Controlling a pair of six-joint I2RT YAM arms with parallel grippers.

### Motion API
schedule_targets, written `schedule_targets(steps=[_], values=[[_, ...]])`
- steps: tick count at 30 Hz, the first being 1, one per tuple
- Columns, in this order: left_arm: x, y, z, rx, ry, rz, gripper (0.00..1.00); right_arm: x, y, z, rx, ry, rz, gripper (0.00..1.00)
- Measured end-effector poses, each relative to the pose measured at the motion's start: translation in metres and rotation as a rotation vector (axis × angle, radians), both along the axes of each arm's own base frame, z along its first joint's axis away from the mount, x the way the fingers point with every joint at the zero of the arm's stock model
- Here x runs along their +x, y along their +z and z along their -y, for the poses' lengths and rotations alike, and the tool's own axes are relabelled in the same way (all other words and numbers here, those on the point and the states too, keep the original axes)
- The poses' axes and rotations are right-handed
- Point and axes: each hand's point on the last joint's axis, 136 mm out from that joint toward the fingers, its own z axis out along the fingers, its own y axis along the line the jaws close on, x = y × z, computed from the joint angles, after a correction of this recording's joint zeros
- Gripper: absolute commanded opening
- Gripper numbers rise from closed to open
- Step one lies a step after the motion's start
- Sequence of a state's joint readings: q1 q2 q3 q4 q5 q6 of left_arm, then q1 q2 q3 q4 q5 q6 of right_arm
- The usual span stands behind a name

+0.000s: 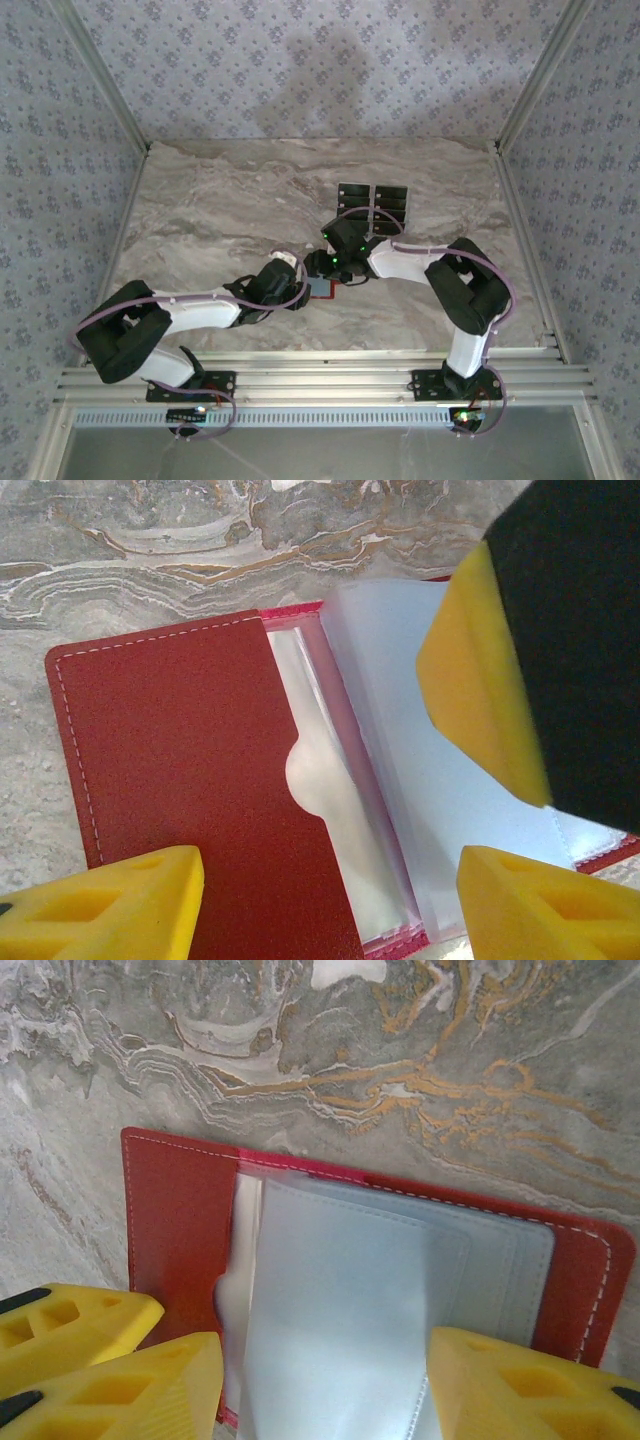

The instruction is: Put the credit cards into the card holder

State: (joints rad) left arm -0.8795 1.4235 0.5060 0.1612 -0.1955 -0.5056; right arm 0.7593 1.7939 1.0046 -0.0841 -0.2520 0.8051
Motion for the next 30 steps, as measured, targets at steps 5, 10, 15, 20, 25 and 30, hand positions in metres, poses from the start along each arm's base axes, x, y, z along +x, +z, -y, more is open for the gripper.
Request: schedule_targets(steps=[5, 10, 15, 20, 25, 30], values=[[0.000, 0.000, 0.000, 0.000, 0.000, 0.000, 0.68, 0.001, 0.000, -0.003, 0.013, 0.003, 0.002, 0.59], [0.000, 0.001, 0.000, -0.002, -0.001, 0.001, 0.68, 0.001, 0.001, -0.006, 0.028, 0.005, -0.005, 0.59], [-0.001, 0.013, -0.002, -0.037, 0.000, 0.031, 0.69, 0.005, 0.002, -0.016, 0.038, 0.016, -0.002, 0.59], [-0.003, 0.040, -0.008, -0.104, 0.015, 0.105, 0.69, 0.005, 0.006, -0.027, 0.050, 0.034, 0.002, 0.59], [-0.003, 0.062, -0.018, -0.152, 0.044, 0.172, 0.69, 0.005, 0.013, -0.038, 0.060, 0.049, 0.009, 0.59], [-0.005, 0.065, -0.027, -0.160, 0.068, 0.195, 0.70, 0.003, 0.018, -0.053, 0.066, 0.071, 0.011, 0.59]])
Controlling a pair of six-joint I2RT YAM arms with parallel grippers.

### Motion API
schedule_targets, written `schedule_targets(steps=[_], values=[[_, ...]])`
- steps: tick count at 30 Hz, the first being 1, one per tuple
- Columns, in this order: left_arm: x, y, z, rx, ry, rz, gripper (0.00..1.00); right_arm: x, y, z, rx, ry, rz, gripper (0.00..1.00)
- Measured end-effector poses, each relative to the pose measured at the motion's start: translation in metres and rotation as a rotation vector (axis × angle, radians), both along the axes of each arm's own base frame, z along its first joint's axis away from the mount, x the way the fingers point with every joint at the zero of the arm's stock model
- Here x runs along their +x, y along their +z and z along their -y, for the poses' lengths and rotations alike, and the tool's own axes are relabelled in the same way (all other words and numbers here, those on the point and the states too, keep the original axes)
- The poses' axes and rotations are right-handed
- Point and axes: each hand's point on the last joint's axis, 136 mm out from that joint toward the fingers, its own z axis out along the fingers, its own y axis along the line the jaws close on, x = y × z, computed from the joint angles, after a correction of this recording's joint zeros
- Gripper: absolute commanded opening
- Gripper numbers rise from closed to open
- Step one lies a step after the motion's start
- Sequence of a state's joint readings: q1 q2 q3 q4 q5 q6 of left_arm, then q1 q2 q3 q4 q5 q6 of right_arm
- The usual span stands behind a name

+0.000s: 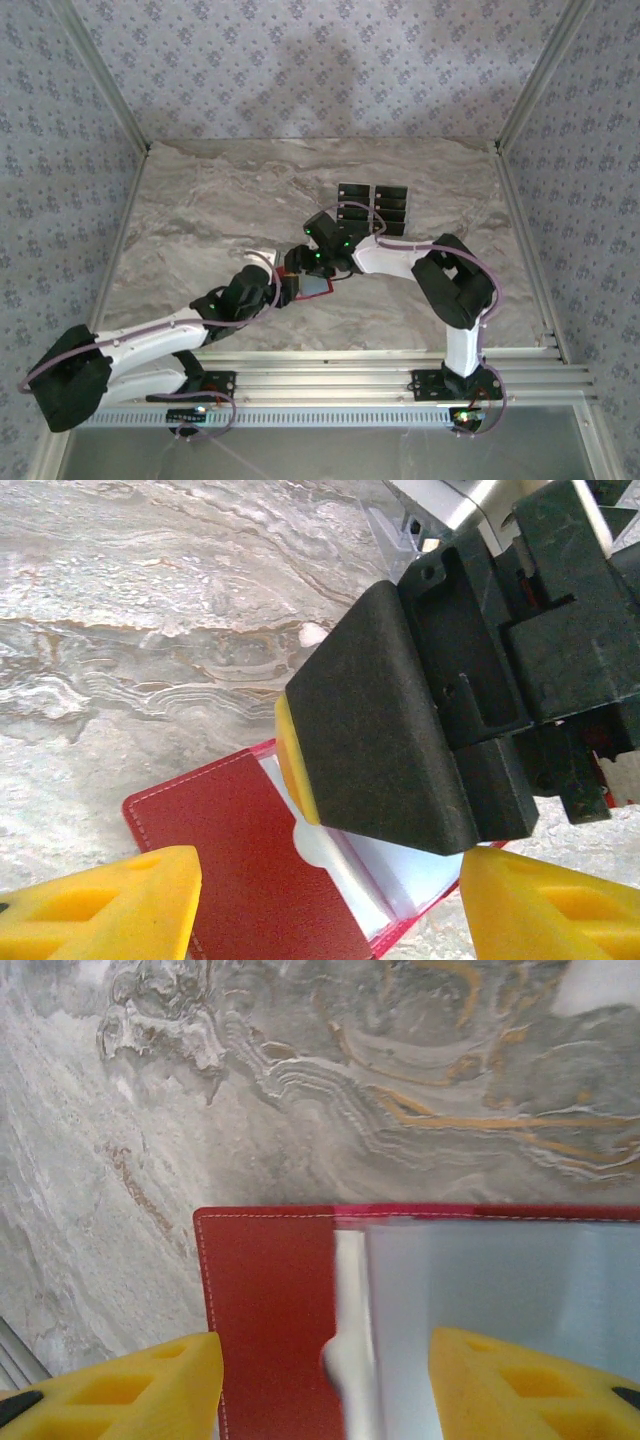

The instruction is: Put the credit cards into the card holder

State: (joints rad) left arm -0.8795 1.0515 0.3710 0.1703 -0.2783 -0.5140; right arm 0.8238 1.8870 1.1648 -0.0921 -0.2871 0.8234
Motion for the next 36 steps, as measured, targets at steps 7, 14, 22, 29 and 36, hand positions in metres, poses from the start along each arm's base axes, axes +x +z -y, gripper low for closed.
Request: schedule_targets(steps=[7, 14, 22, 29, 36], values=[[-0.006, -0.013, -0.009, 0.021, 0.011, -0.023, 0.70, -0.002, 0.011, -0.024, 0.021, 0.037, 0.017, 0.59], [-0.007, -0.019, -0.011, 0.028, 0.017, -0.039, 0.71, 0.007, 0.007, -0.004, -0.034, 0.010, 0.014, 0.59], [-0.009, -0.052, -0.023, 0.117, 0.081, -0.139, 0.69, 0.021, 0.015, 0.025, -0.116, -0.003, 0.076, 0.59], [0.004, -0.061, -0.026, 0.170, 0.160, -0.199, 0.67, 0.021, 0.012, 0.028, -0.132, 0.012, 0.085, 0.59], [0.008, -0.076, -0.038, 0.217, 0.199, -0.237, 0.67, 0.018, 0.002, 0.030, -0.145, 0.020, 0.074, 0.59]])
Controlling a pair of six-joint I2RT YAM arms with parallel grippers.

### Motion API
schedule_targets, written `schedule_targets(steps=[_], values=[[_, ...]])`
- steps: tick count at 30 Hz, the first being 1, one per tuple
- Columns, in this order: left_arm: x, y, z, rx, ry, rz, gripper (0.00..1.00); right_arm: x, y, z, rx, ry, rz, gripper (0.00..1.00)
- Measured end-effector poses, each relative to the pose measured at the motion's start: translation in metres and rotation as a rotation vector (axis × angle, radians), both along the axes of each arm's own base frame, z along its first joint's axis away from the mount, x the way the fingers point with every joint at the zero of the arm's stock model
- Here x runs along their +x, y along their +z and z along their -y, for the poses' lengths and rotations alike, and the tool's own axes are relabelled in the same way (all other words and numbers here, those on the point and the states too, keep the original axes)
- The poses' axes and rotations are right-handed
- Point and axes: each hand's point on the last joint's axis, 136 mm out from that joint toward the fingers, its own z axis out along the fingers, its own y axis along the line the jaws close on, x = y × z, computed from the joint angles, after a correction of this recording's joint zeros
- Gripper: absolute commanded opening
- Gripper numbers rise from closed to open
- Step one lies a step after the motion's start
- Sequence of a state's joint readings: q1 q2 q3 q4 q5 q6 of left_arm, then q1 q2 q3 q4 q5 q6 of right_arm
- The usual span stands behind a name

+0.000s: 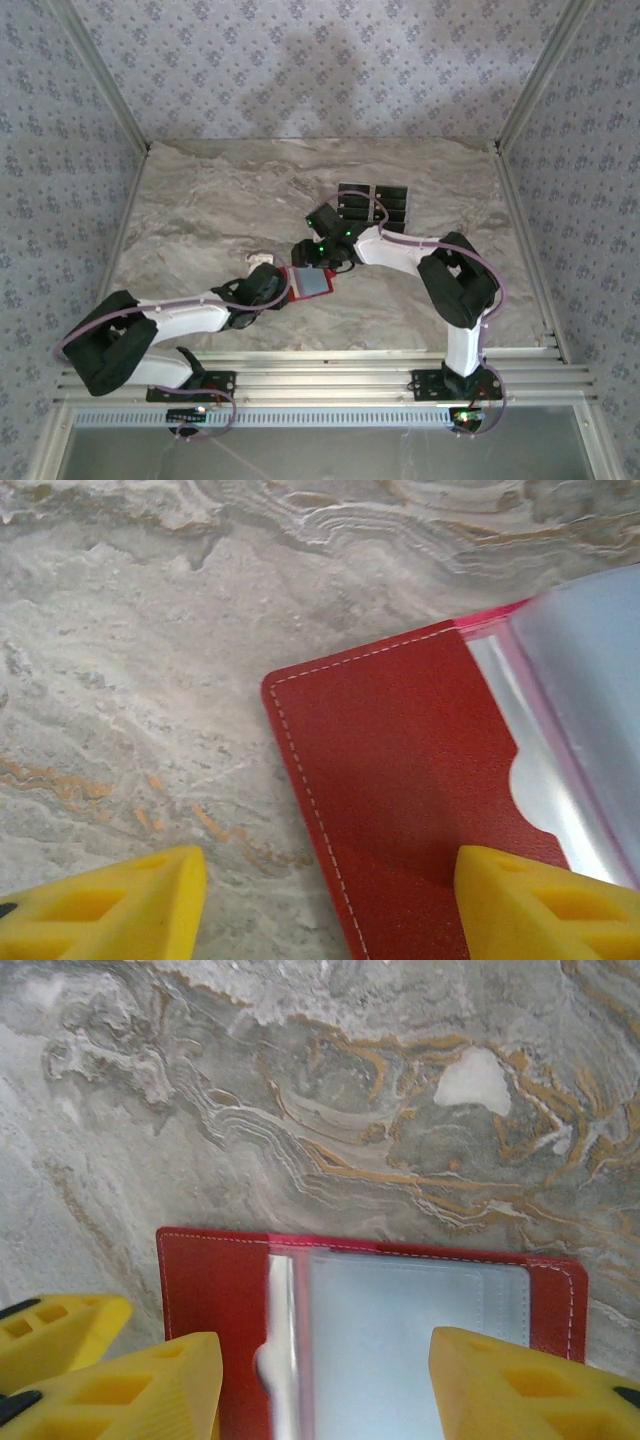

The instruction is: Put the credit cards into the card holder

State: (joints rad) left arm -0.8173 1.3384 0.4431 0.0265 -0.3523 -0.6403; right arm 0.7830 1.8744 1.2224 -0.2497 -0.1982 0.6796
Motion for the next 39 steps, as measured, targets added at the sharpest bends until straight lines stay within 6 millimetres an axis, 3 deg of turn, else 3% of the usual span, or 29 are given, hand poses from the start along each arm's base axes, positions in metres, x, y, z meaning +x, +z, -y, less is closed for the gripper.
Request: schedule_targets(steps=[7, 20, 34, 39], values=[[0.013, -0.001, -0.008, 0.012, 0.026, -0.006, 0.66, -0.005, -0.025, 0.011, -0.030, -0.011, -0.033, 0.59], [0.026, 0.010, 0.008, -0.023, -0.021, -0.004, 0.66, -0.004, -0.023, 0.004, 0.003, -0.009, -0.016, 0.59], [0.027, 0.064, 0.013, -0.134, -0.050, 0.108, 0.70, -0.004, -0.023, 0.004, 0.016, -0.029, -0.020, 0.59], [0.021, 0.067, 0.011, -0.152, -0.059, 0.115, 0.70, -0.004, -0.023, 0.004, 0.017, -0.031, -0.021, 0.59]])
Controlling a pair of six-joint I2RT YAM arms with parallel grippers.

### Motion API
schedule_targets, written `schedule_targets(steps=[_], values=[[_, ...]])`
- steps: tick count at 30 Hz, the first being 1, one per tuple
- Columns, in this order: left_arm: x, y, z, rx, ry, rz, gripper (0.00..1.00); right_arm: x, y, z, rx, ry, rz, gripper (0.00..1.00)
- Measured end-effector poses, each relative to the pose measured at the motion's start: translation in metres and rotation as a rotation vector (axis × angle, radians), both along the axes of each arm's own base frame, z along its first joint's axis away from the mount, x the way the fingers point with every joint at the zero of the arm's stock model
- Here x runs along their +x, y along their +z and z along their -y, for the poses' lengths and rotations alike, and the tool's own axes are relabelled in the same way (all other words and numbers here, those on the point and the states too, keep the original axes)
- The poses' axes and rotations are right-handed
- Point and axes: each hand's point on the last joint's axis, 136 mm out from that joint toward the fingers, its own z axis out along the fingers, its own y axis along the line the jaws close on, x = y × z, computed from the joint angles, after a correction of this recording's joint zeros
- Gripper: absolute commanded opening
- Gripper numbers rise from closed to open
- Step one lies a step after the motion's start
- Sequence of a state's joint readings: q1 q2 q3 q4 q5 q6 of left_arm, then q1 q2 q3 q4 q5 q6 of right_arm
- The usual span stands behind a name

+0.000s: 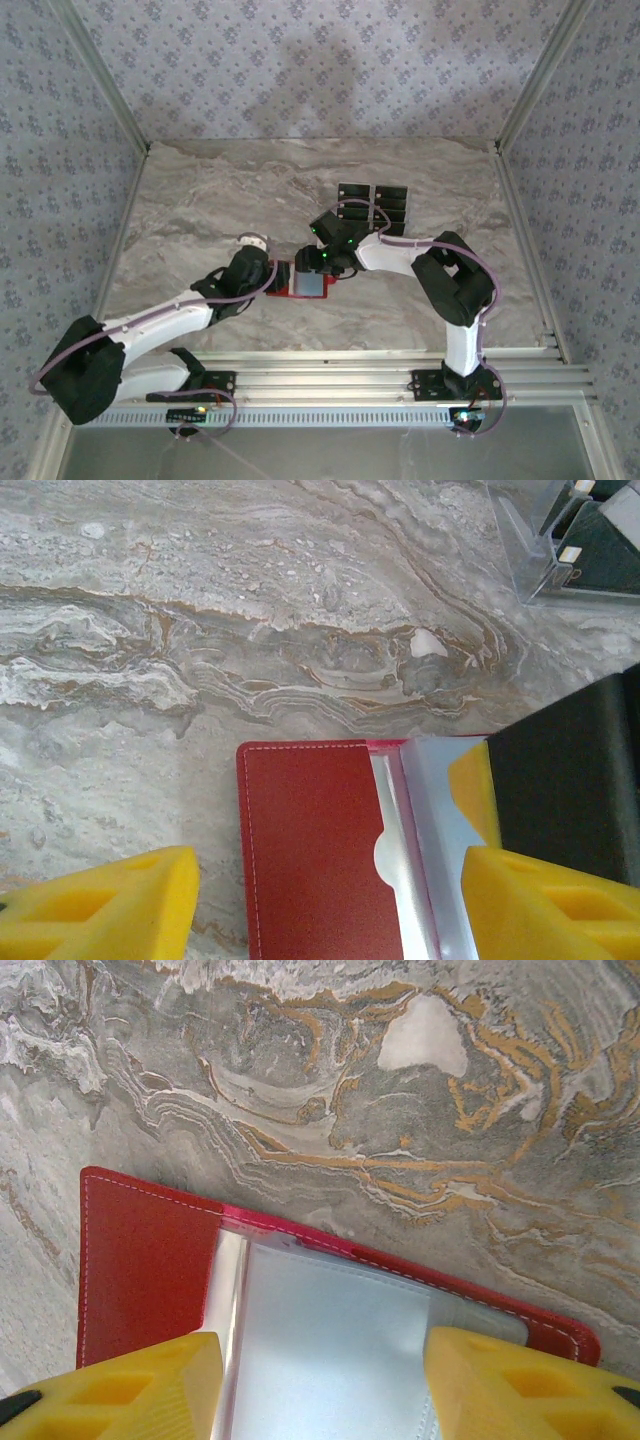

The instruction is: Put the credit cards into the card holder

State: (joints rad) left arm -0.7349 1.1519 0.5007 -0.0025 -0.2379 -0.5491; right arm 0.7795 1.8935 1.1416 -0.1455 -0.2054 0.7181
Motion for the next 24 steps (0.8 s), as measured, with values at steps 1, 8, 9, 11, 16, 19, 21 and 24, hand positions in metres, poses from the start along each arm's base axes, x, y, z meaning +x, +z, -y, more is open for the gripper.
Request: schedule_targets(steps=[1, 8, 9, 11, 16, 19, 21, 24], values=[[-0.002, -0.002, 0.000, 0.000, -0.005, -0.007, 0.70, 0.000, 0.000, 0.000, 0.000, 0.000, 0.000, 0.59], [-0.011, -0.015, 0.002, 0.001, -0.043, -0.046, 0.70, -0.003, 0.001, -0.004, 0.004, 0.005, -0.002, 0.59], [-0.011, -0.016, 0.003, -0.001, -0.050, -0.049, 0.70, -0.004, 0.001, -0.005, 0.004, 0.008, -0.003, 0.59], [-0.012, -0.019, 0.006, -0.001, -0.062, -0.057, 0.71, -0.005, 0.001, -0.008, 0.005, 0.011, -0.005, 0.59], [-0.015, -0.021, 0.015, -0.008, -0.108, -0.059, 0.71, -0.005, 0.001, -0.015, 0.010, 0.016, -0.011, 0.59], [-0.017, -0.020, 0.023, -0.019, -0.138, -0.052, 0.70, -0.005, 0.001, -0.016, 0.014, 0.015, -0.014, 0.59], [-0.017, -0.019, 0.026, -0.024, -0.151, -0.047, 0.70, -0.005, 0.001, -0.016, 0.016, 0.014, -0.017, 0.59], [-0.018, -0.021, 0.030, -0.020, -0.167, -0.048, 0.71, -0.005, 0.001, -0.016, 0.016, 0.014, -0.018, 0.59]])
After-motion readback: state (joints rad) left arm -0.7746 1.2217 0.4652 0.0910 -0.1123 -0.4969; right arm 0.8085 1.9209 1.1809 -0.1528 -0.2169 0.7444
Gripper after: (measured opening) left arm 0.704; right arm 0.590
